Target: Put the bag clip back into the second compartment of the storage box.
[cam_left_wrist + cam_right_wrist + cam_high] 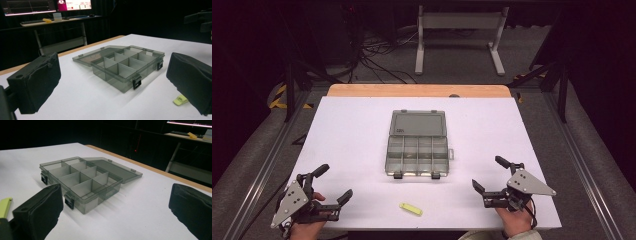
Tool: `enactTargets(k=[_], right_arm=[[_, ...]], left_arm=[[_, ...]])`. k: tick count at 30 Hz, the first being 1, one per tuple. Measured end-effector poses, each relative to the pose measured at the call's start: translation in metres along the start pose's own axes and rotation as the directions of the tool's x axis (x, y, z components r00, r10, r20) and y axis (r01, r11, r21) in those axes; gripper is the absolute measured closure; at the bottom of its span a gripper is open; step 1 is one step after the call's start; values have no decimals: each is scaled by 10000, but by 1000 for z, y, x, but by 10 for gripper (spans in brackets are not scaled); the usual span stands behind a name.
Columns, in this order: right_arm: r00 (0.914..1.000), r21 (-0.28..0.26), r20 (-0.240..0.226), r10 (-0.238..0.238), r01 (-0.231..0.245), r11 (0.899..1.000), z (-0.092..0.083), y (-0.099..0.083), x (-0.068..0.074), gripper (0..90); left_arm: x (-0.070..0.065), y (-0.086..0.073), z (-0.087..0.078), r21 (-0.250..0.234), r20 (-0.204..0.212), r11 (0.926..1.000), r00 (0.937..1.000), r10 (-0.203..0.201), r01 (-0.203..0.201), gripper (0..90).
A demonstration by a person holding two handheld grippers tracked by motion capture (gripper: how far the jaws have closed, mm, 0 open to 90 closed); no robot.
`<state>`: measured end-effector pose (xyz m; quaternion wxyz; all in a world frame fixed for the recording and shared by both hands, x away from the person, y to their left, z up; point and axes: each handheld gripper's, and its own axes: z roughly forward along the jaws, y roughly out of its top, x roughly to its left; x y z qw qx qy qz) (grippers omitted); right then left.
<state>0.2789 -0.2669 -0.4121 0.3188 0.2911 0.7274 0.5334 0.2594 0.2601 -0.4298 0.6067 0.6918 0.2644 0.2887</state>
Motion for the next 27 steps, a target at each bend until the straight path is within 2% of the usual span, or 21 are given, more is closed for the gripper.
enactTargets(k=[5, 7, 16, 23, 27], right_arm=[[9999, -75, -54, -136, 135, 9999, 0, 1, 3, 3], [9997, 28, -221, 90, -89, 10000, 1, 0, 3, 4], [9990, -127, -443, 112, -118, 9999, -1, 7, 5, 37], [9900, -395, -1338, 443, -500, 9980, 14, 14, 13, 45], [9846, -554, -1707, 367, -468, 9974, 24, 24, 20, 44]], left_arm=[[0, 0, 1, -25, -7, 10000, 10000, 10, -10, 0], [0, 0, 1, -39, -14, 10000, 10000, -2, 2, 0], [-1, 0, 0, 10, 4, 10000, 10000, 35, -35, 0], [-1, 0, 0, 24, 38, 10000, 10000, 44, -44, 0], [0, 0, 0, 8, 42, 10000, 10000, 30, -30, 0]])
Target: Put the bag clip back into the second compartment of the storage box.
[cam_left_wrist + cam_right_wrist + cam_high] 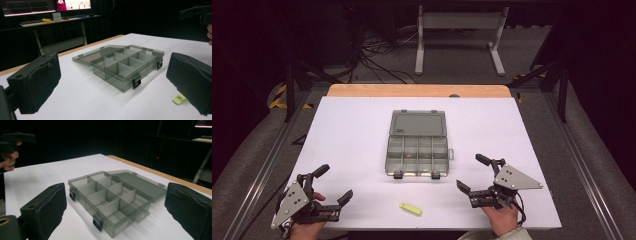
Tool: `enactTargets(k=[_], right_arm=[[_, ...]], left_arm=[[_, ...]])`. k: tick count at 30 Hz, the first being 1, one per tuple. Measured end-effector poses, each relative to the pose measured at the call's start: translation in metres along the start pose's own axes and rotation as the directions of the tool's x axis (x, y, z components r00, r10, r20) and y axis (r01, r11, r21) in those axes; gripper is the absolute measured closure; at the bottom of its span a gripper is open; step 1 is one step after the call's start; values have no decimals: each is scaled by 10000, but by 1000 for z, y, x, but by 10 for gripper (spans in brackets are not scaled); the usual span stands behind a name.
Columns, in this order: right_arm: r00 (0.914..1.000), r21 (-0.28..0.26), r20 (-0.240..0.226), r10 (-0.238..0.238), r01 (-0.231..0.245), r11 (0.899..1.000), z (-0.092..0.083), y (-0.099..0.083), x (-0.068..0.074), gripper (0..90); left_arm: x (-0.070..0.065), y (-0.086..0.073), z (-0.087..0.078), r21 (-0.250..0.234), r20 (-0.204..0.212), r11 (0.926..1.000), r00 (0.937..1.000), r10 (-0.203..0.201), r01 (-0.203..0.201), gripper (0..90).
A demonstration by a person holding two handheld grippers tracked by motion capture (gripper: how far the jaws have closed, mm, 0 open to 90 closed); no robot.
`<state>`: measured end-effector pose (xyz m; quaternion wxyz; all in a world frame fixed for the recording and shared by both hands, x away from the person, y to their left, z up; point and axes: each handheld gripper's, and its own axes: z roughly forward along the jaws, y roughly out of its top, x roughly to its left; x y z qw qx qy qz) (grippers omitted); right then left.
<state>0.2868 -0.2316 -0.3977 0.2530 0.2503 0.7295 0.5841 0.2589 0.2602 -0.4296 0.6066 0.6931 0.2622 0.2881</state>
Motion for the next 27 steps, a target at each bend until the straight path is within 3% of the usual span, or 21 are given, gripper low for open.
enactTargets(k=[5, 7, 12, 17, 23, 27], right_arm=[[9974, -256, -725, -59, 41, 9997, 16, 13, 8, 35], [9954, -60, -951, -81, 75, 10000, 23, 20, 12, 35], [9925, 170, -1184, -301, 324, 9993, 32, 31, 20, 34], [9912, 193, -1319, -124, 151, 9997, 41, 35, 27, 3], [9785, 716, -1978, -578, 733, 9947, 53, 46, 35, 52], [9750, 864, -2168, -487, 689, 9939, 58, 49, 38, 65]], left_arm=[[0, 0, 0, 10, 8, 10000, 10000, 1, -1, 0], [-1, 0, 0, 19, 13, 10000, 10000, 16, -16, 0], [-1, 0, 0, 16, 24, 10000, 10000, 18, -18, 0], [-1, 0, 1, 72, 78, 9999, 9999, 72, -73, 0], [-1, 0, 1, 5, 78, 10000, 10000, 4, -4, 0], [-1, 0, 1, -4, 66, 10000, 10000, 29, -29, 0]])
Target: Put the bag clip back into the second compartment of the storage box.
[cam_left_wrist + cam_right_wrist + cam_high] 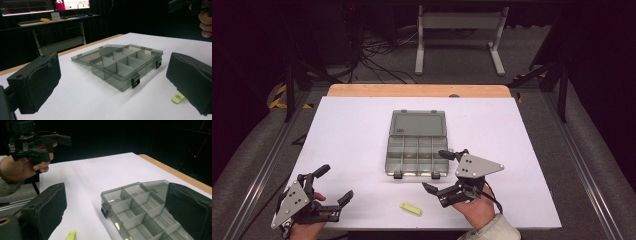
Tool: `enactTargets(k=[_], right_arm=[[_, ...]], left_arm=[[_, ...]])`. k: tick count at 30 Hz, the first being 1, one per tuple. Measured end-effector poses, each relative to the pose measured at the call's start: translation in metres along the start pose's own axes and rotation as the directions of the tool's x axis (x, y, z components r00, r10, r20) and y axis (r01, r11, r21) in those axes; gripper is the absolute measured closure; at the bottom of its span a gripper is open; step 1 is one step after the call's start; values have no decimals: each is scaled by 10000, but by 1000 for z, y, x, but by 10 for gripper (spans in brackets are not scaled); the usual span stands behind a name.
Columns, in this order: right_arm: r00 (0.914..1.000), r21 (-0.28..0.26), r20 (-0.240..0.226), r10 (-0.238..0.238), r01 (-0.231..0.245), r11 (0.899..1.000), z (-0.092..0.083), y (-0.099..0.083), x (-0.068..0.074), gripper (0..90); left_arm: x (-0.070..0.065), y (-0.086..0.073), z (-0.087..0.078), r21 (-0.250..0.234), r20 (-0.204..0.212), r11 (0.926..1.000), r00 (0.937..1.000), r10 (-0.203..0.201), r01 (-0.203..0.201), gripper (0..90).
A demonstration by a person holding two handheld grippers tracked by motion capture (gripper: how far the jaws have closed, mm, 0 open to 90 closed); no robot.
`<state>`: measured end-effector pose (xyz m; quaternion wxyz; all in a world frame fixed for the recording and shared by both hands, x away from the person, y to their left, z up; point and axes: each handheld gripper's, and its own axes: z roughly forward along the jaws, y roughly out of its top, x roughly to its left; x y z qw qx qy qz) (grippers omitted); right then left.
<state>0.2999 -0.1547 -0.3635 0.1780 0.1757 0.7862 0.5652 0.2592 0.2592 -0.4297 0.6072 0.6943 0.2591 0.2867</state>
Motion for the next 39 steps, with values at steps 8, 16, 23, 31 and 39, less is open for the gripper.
enactTargets(k=[8, 16, 23, 31, 39], right_arm=[[9960, 1803, -608, -652, 752, 9807, 14, 14, 15, 121], [9921, 3283, -970, -796, 1074, 9385, 27, 22, 26, 144], [9921, 4586, -1209, -349, 870, 8844, 41, 21, 31, 173], [9892, 5378, -1460, 118, 694, 8402, 55, 11, 32, 177], [9834, 5974, -1742, 518, 637, 7994, 69, -1, 35, 205]], left_arm=[[0, 0, 0, 12, 20, 10000, 10000, -32, 32, 0], [0, 0, 0, 45, 11, 10000, 10000, 3, -3, 0], [0, 0, 0, 57, 10, 10000, 10000, 2, -2, 0], [0, 0, 0, 34, 22, 10000, 10000, -34, 34, 0], [0, 0, 0, 86, 22, 10000, 10000, 2, -3, 0]])
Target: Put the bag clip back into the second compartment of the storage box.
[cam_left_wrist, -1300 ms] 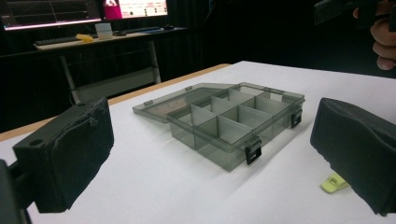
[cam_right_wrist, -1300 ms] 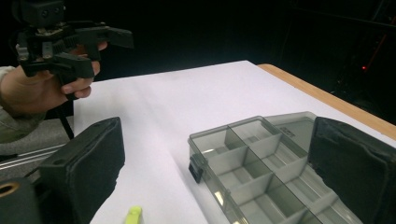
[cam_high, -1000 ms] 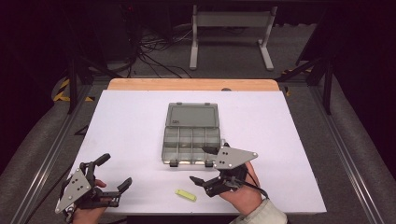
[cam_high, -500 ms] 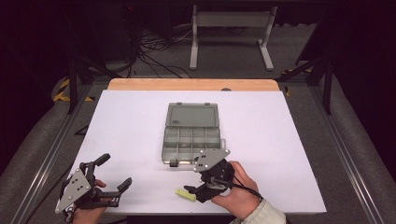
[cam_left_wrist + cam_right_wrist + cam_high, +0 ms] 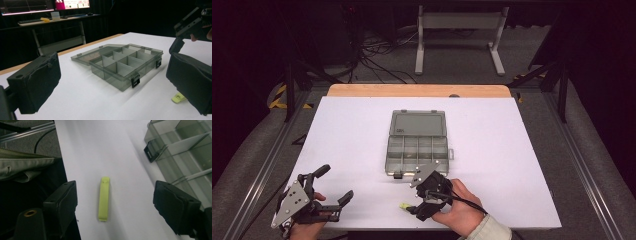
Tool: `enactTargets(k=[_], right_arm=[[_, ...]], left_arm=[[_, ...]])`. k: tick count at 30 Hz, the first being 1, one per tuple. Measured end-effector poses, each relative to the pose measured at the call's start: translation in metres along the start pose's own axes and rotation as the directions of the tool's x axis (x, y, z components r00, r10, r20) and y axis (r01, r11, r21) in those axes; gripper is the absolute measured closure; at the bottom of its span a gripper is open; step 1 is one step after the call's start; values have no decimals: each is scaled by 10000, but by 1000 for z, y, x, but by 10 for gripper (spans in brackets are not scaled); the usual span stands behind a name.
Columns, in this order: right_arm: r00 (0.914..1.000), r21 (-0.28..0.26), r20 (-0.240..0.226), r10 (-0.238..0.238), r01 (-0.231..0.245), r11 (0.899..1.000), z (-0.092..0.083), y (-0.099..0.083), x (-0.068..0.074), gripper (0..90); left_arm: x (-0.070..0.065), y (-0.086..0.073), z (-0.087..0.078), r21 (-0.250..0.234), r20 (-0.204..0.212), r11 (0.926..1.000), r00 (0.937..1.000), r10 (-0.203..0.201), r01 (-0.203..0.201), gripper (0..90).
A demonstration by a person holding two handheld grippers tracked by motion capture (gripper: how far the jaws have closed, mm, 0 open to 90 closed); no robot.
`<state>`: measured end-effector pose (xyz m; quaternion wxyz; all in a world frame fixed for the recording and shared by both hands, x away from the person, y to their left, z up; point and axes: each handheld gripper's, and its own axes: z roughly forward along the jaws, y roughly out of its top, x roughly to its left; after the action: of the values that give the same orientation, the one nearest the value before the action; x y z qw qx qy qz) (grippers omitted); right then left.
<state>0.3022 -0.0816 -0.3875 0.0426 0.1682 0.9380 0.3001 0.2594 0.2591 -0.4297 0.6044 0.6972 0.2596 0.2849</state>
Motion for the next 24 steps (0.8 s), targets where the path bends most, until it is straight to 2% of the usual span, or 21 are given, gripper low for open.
enactTargets(k=[9, 16, 22, 24], right_arm=[[9990, 716, -391, 200, -171, 9973, 15, 0, 2, 226], [9973, 1156, -696, 214, -132, 9932, 28, -2, 5, 255], [9962, 1236, -820, 295, -192, 9921, 33, -3, 5, 295], [9971, 1194, -701, 296, -211, 9926, 35, -4, 6, 323]], left_arm=[[0, 0, 0, 12, 5, 10000, 10000, 25, -25, 0], [0, 0, 0, 28, 6, 10000, 10000, 5, -5, 0], [0, 0, 0, 10, 12, 10000, 10000, 6, -6, 0], [0, 0, 0, 11, 12, 10000, 10000, 4, -4, 0]])
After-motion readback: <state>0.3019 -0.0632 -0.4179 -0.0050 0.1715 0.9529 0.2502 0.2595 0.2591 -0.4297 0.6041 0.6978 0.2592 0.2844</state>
